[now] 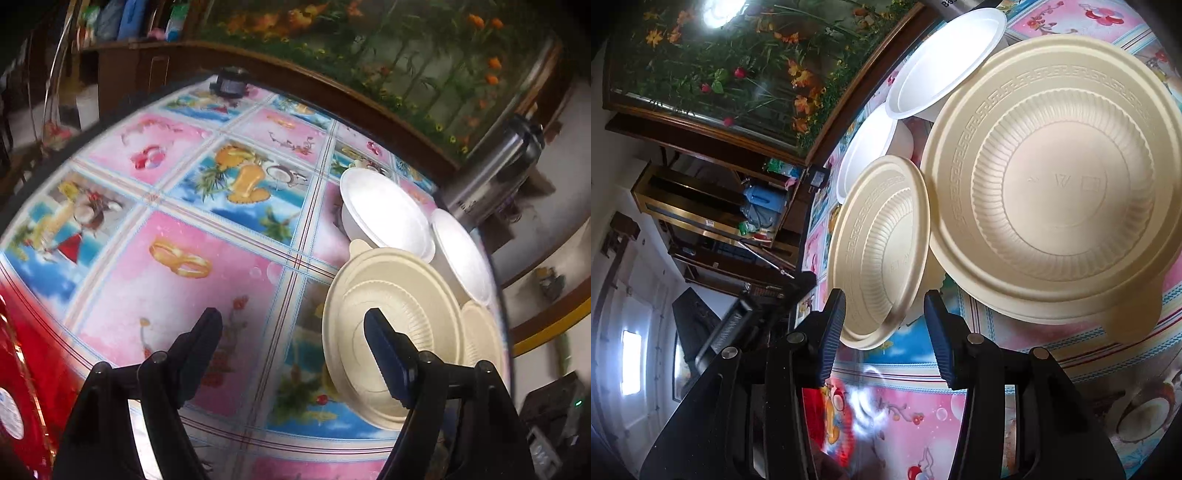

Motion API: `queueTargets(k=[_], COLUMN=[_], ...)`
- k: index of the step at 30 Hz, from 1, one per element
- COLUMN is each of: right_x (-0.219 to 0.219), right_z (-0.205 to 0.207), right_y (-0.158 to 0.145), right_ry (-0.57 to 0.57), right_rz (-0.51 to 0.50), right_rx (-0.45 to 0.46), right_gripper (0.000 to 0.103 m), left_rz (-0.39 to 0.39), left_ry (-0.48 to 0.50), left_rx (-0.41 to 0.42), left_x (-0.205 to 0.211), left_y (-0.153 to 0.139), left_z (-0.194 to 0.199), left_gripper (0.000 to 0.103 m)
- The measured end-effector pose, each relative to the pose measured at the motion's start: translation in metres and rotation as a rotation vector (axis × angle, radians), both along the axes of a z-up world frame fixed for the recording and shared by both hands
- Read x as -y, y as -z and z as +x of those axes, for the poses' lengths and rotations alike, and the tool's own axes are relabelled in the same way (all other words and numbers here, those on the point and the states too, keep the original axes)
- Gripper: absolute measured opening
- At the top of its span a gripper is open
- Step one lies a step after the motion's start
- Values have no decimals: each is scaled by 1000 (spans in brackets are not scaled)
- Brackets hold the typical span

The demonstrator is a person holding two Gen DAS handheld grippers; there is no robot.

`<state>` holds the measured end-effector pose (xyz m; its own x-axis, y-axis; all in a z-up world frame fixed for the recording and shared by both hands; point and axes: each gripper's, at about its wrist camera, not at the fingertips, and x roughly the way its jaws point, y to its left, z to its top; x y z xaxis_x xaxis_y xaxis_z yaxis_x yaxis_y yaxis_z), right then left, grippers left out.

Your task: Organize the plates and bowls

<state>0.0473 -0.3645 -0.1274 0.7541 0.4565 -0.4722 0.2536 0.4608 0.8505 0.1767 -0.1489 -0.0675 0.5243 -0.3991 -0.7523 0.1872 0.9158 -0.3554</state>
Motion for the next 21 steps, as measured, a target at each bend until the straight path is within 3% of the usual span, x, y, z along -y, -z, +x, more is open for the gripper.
queueTargets(k=[4,11,21], right_x=[0,-1,-1], right_z=[0,0,1], right_y=[-1,0,5], right_ry=[8,32,54], right_rz=[-9,-24,-63], right_rx=[8,-8,-37], right_gripper=[45,45,45], left_rz=[40,111,169], left_ry=[49,70,93], left_rx=[46,-6,-8], left_x=[11,19,26], left_y=[-3,12,18], left_z=[-8,-3,-8], left_gripper=[79,76,34])
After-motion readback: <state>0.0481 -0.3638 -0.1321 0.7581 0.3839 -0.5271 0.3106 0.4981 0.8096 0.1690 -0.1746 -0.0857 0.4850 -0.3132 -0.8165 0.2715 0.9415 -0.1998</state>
